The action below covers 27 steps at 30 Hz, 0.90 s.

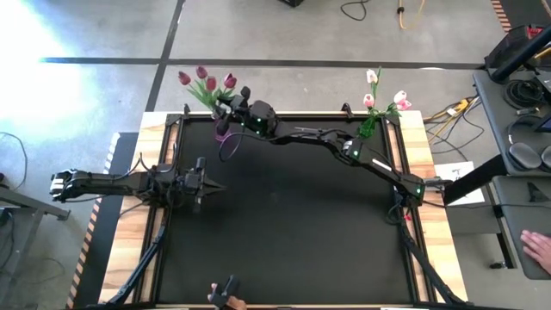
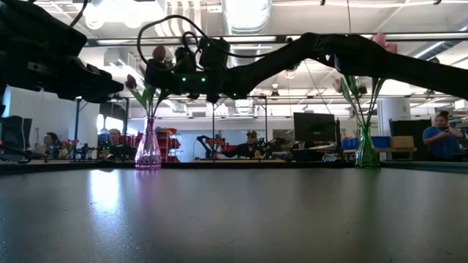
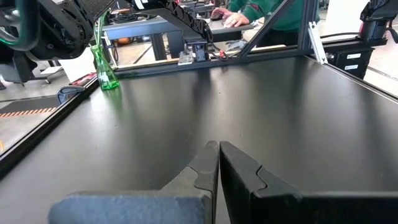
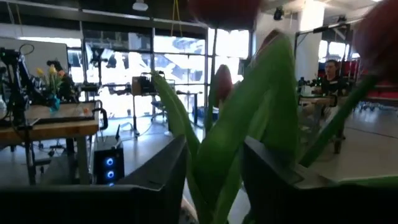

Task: Sort flowers into vase by color
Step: Put the red flower into the violet vase

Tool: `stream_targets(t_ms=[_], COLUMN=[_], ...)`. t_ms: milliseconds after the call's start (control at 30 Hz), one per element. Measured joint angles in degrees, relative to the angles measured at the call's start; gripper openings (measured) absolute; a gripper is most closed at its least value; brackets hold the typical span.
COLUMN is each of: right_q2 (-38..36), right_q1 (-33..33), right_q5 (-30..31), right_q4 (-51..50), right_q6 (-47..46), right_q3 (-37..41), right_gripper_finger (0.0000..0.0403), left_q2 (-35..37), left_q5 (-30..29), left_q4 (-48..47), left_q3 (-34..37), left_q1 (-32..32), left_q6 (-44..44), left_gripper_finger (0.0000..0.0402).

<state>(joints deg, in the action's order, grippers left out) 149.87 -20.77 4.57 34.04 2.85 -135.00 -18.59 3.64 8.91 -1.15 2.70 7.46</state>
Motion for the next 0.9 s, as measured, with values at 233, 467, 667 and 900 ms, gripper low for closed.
stream_targets(t_ms=[233, 467, 667, 900], right_q2=[-0.51, -3.25, -7.75, -11.42], right_q1=[0.9, 1.56, 1.95, 2.56], right_q5=[0.0, 2.92, 2.98, 2.93], right_q4=[-3.12, -14.06, -25.58, -41.22], right_q6=[0.13, 1.87, 4.02, 6.15], right_q3=[0.0, 0.04, 0.0, 0.02], right_gripper_finger=[0.0169, 0.0172, 0.0173, 0.0173], left_q2=[-0.07, 0.07, 0.31, 0.41], left_q5=[0.0, 0.0, 0.0, 0.0], left_q4=[0.0, 0.02, 0.6, 0.83], left_q3=[0.0, 0.0, 0.0, 0.0], left_q1=[0.0, 0.0, 0.0, 0.0], left_q6=[0.0, 0.0, 0.07, 0.13], left_gripper_finger=[0.0, 0.0, 0.0, 0.0])
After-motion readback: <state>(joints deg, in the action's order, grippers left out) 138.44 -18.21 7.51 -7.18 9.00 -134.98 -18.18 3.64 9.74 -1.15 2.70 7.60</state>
